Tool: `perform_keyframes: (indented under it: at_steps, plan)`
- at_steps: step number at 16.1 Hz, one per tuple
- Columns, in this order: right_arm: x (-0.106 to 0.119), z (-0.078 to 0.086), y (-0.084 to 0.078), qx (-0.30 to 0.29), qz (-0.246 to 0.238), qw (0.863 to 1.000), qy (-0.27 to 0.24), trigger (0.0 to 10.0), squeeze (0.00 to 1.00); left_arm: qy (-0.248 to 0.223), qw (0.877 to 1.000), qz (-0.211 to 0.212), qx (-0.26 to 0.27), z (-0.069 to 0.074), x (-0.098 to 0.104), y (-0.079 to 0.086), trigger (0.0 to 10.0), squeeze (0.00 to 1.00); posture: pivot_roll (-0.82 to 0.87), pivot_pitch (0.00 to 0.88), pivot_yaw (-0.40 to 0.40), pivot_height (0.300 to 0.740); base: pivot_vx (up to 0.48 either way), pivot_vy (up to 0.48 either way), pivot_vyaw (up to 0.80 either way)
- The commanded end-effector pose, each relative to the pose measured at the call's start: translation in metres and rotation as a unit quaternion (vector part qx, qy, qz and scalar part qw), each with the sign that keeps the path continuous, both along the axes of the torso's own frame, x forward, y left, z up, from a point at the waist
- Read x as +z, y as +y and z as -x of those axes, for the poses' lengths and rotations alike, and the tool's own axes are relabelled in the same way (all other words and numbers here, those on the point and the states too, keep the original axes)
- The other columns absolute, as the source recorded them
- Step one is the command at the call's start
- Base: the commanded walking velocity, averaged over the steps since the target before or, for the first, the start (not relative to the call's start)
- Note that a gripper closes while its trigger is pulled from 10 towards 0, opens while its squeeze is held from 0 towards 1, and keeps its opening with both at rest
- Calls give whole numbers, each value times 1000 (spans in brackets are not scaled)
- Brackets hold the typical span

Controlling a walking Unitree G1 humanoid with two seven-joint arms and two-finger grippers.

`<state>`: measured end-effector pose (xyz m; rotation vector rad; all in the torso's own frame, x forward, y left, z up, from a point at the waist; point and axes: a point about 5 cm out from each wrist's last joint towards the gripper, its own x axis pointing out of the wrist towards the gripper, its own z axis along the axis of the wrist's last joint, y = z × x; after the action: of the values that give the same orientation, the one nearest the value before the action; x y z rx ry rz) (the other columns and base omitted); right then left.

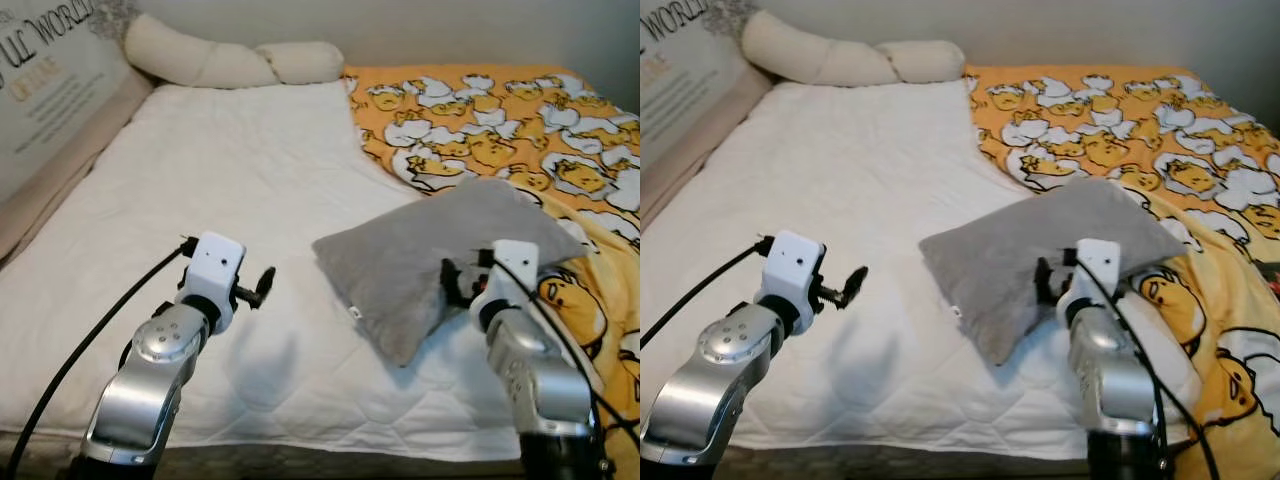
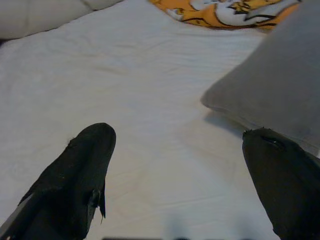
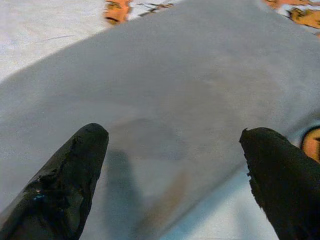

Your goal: Clean up the room

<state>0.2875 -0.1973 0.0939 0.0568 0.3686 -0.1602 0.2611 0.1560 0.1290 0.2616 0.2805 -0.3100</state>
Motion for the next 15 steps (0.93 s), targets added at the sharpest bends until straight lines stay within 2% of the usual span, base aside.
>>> perform_keyframes:
  at_steps: [1, 3, 6, 7, 8, 10, 12, 13, 14, 15]
  plan:
    - [-2, -4, -6, -18, -6, 1000, 7, 10000, 1000, -9, 1000, 1, -19, 2, 5, -3, 10000, 0, -122, 0, 36, 740, 0, 0, 0]
    - [-16, -19, -11, -33, -6, 998, 61, 10000, 1000, -7, 999, -1, -39, 5, 6, -1, 10000, 0, -117, 0, 51, 740, 0, 0, 0]
    - [-27, -37, -12, -83, -69, 991, 84, 10000, 1000, -13, 998, 6, -66, 6, 11, -5, 10000, 0, -100, 0, 52, 740, 0, 0, 0]
    - [-30, -46, -9, -101, -129, 983, 85, 10000, 1000, -16, 997, 9, -75, 6, 13, -7, 10000, 0, -93, 0, 59, 740, 0, 0, 0]
    - [-34, -52, -4, -116, -196, 969, 96, 10000, 1000, -18, 997, 23, -73, 4, 16, -8, 10000, 0, -87, 0, 59, 740, 0, 0, 0]
    - [-43, -53, 4, -149, -264, 944, 128, 10000, 0, -19, 997, 8, -77, 3, 16, -4, 10000, 0, -64, 0, 55, 740, 0, 0, 0]
    - [-45, -53, 9, -168, -310, 926, 132, 10000, 0, -20, 997, 7, -75, 3, 18, 0, 10000, 0, -58, 0, 60, 740, 0, 0, 0]
    - [-47, -53, 11, -170, -314, 924, 136, 3765, 0, -18, 997, 9, -74, 3, 19, 1, 10000, 0, -57, 0, 64, 740, 0, 0, 0]
    - [-49, -53, 12, -170, -315, 923, 138, 0, 0, -12, 996, 8, -83, 4, 18, 1, 10000, 0, -56, 0, 62, 740, 0, 0, 0]
    - [-50, -53, 14, -172, -329, 919, 136, 0, 0, 2, 995, 11, -101, 8, 17, 0, 10000, 0, -55, 0, 61, 740, 0, 0, 0]
